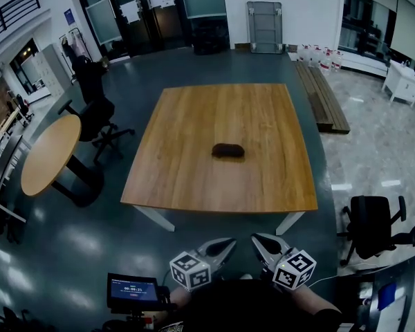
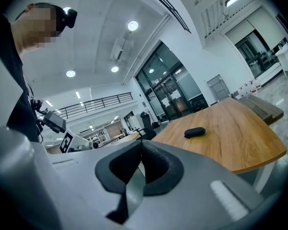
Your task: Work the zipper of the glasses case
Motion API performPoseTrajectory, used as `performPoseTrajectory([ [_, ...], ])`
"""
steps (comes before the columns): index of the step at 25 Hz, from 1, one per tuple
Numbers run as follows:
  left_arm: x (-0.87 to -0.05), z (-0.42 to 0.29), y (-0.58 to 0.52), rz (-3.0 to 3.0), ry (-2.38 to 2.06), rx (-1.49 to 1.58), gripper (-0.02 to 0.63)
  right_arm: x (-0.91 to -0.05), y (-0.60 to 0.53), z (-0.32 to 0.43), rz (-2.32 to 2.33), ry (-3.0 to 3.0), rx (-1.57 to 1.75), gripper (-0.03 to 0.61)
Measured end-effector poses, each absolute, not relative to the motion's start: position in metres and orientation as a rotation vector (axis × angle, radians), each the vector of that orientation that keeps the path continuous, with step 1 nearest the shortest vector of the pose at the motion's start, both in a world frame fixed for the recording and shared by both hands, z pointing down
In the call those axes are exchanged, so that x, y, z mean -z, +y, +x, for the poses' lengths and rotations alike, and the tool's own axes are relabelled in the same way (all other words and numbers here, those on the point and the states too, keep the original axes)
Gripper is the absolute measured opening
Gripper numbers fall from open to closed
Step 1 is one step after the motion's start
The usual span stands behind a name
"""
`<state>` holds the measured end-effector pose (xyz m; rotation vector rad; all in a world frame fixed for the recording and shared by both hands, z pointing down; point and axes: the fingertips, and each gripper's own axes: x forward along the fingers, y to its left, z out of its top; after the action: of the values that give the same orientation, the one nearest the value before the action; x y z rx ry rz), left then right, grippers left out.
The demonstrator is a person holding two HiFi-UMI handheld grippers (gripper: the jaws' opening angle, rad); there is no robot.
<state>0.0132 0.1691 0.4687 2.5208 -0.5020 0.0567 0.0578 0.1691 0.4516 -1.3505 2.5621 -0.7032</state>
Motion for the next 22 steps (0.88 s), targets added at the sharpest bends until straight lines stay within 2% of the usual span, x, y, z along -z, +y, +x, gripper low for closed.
performPoseTrajectory([
  [22, -0.4761, 0.0141, 0.1633, 2.505, -0.512, -0.067, -0.002, -0.4563, 0.1661, 0.0615, -1.354, 2.551, 0.702, 0.005],
])
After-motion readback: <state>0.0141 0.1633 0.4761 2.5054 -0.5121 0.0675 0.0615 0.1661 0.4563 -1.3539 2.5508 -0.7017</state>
